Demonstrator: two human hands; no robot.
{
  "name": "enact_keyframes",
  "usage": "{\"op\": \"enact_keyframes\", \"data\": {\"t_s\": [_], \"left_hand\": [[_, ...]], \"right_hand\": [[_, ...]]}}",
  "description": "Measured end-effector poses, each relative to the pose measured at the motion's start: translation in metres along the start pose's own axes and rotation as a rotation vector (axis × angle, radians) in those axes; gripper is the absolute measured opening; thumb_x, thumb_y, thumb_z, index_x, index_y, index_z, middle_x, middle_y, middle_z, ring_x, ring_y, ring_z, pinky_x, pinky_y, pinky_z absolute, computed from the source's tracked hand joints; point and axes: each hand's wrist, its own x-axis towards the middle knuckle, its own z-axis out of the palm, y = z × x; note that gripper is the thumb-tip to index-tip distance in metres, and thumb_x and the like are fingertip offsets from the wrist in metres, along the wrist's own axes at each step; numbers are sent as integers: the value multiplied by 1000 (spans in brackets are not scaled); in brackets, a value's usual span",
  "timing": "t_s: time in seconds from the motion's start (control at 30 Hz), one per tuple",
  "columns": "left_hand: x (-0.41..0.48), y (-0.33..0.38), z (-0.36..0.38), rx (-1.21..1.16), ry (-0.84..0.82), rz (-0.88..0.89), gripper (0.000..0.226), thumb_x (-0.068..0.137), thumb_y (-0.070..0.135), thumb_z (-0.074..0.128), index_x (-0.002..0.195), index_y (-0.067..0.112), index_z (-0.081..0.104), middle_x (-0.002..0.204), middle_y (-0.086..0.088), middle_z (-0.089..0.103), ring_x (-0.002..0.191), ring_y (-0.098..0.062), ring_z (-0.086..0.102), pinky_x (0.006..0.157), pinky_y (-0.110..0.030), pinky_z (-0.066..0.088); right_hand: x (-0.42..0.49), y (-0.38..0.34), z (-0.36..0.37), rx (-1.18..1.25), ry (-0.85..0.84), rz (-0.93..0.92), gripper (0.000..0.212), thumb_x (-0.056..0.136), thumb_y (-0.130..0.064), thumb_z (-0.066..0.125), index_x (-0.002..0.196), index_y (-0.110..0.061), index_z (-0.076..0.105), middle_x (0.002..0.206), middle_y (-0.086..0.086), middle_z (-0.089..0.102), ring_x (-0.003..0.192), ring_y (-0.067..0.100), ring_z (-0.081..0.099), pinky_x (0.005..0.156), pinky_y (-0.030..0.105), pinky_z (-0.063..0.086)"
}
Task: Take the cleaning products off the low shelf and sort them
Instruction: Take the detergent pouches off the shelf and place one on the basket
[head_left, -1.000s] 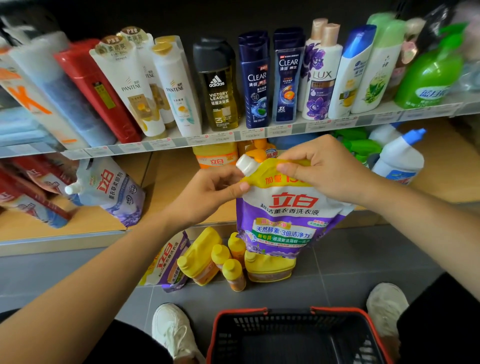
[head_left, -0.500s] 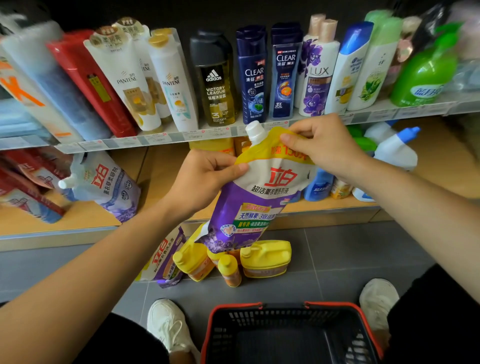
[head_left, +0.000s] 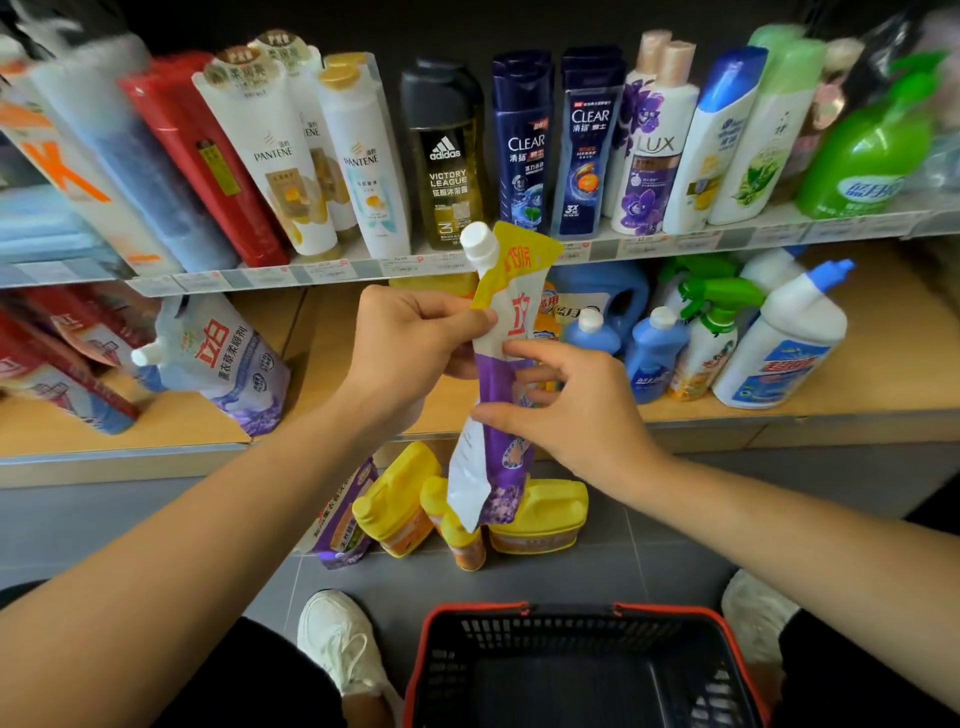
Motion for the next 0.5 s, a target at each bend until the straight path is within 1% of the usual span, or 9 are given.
{"op": "enact_keyframes", "data": {"t_s": [0.07, 0.1, 0.13, 0.2, 0.27, 0.33, 0.37, 0.4, 0.5], "left_hand": [[-2, 3, 6, -47, 2, -15, 17, 85, -1, 74, 69, 4, 76, 66, -13, 74, 51, -23, 70, 47, -25, 54], [-4, 5, 10, -68, 0, -19, 17, 84, -3, 75, 68, 4, 76, 67, -15, 74, 52, -24, 71, 47, -25, 54], [-5, 5, 13, -77, -3, -20, 17, 83, -4, 75, 68, 3, 75, 67, -16, 73, 52, -24, 71, 47, -25, 54], [-6, 3, 17, -66, 5, -14, 21, 81, -6, 76, 64, 6, 76, 63, -13, 72, 51, -20, 69, 48, -23, 54], [-4, 0, 18, -36, 7, 6, 23, 81, -4, 77, 63, 9, 76, 58, -8, 70, 50, -16, 67, 50, -21, 53], [-3, -3, 19, -25, -45, 17, 12, 83, 1, 77, 73, 6, 78, 64, -10, 73, 57, -21, 71, 54, -21, 55], [-3, -5, 17, -23, -89, 17, 5, 84, 3, 77, 80, 4, 79, 71, -12, 75, 64, -23, 73, 58, -22, 56], [-3, -9, 15, -21, -134, 15, 4, 86, 3, 76, 87, 2, 80, 76, -13, 77, 70, -23, 75, 63, -22, 57], [3, -29, 7, -42, -173, -38, 10, 90, 1, 71, 97, 2, 77, 88, -12, 78, 83, -20, 76, 74, -24, 59]], "right_hand": [[-6, -4, 4, -19, 69, -41, 73, 59, -55, 85, 122, -19, 70, 100, -15, 71, 95, 4, 69, 83, 35, 61], [-7, -5, 5, -32, 102, -61, 67, 61, -54, 83, 117, -18, 71, 97, -13, 73, 92, 7, 71, 81, 38, 61], [-7, -5, 6, -43, 126, -82, 57, 66, -49, 82, 112, -15, 72, 94, -8, 75, 89, 10, 72, 79, 41, 61], [-5, -3, 5, -60, 139, -132, 33, 79, -29, 77, 104, -7, 74, 90, 4, 77, 84, 18, 73, 74, 47, 60], [-6, -1, 2, -114, 129, -178, 19, 89, -17, 68, 90, 1, 72, 77, 12, 73, 73, 25, 69, 67, 51, 55], [-6, 2, -4, -176, 153, -191, 34, 98, -17, 62, 69, 1, 63, 55, 7, 58, 52, 21, 53, 52, 46, 43], [-4, 1, -8, -173, 188, -187, 44, 101, -20, 60, 62, 0, 57, 49, 3, 50, 47, 18, 45, 49, 42, 37], [1, -2, -15, -114, 228, -172, 47, 103, -23, 56, 60, -3, 55, 47, 3, 48, 44, 17, 46, 47, 40, 39], [22, -2, -38, 180, 324, -130, 40, 105, -33, 47, 75, -14, 65, 57, 5, 65, 50, 21, 68, 47, 35, 57]]}}
